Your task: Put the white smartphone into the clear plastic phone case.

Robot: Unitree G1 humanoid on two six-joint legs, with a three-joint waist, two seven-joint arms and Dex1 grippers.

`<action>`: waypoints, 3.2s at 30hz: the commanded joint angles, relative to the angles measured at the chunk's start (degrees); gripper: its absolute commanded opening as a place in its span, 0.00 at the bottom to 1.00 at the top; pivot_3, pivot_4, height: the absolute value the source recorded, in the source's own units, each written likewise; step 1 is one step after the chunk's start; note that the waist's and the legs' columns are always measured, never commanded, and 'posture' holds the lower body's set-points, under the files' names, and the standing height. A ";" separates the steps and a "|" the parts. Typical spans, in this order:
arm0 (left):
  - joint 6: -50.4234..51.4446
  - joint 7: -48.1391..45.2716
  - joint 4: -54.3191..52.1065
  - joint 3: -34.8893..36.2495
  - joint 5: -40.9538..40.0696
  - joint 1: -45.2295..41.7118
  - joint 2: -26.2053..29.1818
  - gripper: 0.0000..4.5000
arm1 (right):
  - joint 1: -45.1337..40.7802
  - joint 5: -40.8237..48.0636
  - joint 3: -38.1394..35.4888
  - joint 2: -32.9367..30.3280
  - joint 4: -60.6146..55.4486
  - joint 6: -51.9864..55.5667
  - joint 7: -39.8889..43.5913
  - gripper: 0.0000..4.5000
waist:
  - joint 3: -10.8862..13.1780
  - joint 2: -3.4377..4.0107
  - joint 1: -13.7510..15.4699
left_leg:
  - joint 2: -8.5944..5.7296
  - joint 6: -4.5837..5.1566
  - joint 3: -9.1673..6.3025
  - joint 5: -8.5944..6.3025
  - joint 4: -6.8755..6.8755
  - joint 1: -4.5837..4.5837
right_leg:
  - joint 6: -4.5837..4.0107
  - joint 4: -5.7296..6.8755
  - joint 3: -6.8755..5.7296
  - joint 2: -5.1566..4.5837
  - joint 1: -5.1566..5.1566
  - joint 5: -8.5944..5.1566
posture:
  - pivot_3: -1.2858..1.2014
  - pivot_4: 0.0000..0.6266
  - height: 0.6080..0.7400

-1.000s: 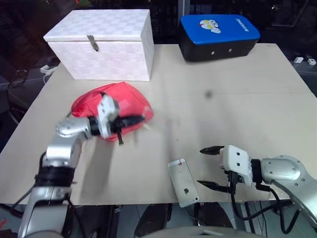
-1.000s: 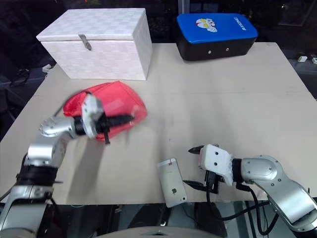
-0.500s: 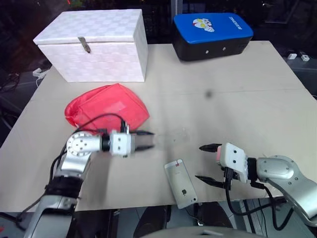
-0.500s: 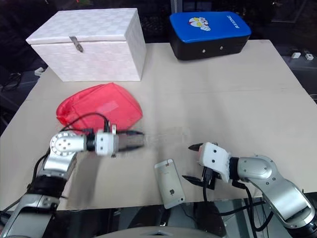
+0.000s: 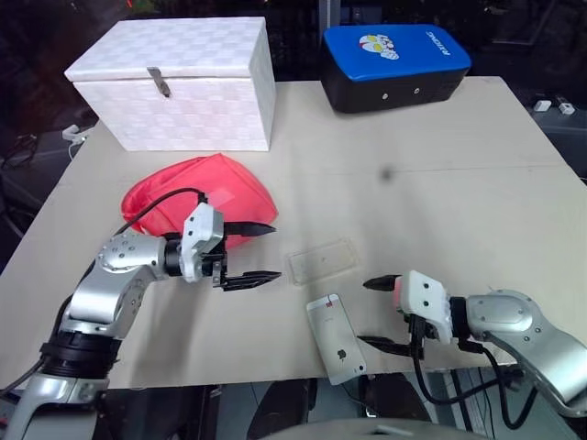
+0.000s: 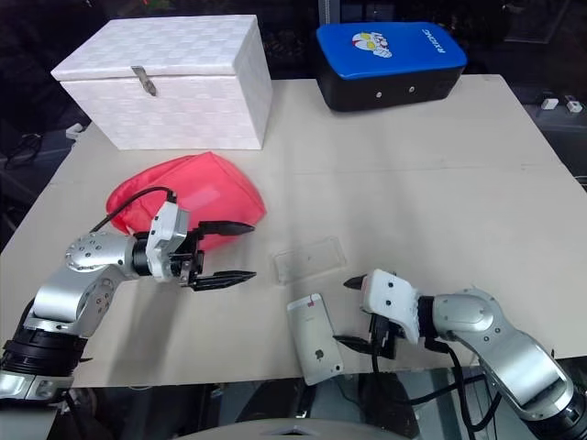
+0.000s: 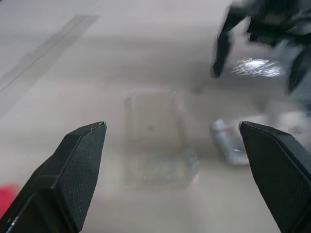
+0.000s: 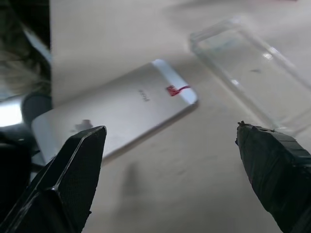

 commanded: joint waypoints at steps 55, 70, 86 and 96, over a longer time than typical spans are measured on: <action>7.10 -10.00 -9.78 -3.11 -2.68 4.78 1.69 0.99 | -2.74 -18.44 1.39 -11.88 12.32 -37.43 12.01 1.00 | 0.35 -0.20 -0.10 | 0.05 0.01 0.10 0.01 0.07 0.10 | 0.09 -0.03 0.08 0.05 0.16 0.04 | 0.52 0.24 1.00; 5.21 -3.76 -15.34 4.44 -1.30 16.51 1.57 0.99 | -22.18 -19.89 14.26 -4.00 28.58 -49.37 30.92 1.00 | 0.38 -0.20 0.17 | 0.07 0.00 0.09 0.00 0.02 0.11 | 0.05 -0.06 0.05 0.03 0.14 0.04 | 0.52 0.24 1.00; -1.09 -0.60 -16.69 12.51 0.60 27.15 -0.77 1.00 | -27.74 -17.57 19.51 1.57 46.13 -50.90 37.95 0.83 | 0.16 -0.53 -0.56 | 0.45 0.03 0.20 -0.05 -0.15 0.56 | -0.22 -0.08 0.15 0.33 0.36 0.19 | 0.52 0.24 1.00; -6.92 -1.74 -9.23 10.43 3.28 25.01 -3.47 1.00 | -22.40 -14.26 14.52 -3.62 44.90 -44.20 34.62 0.18 | 0.09 -0.53 -0.07 | 0.97 0.16 0.81 -0.14 -0.88 2.12 | -0.32 -0.44 0.39 0.45 1.47 0.21 | 0.52 0.24 1.00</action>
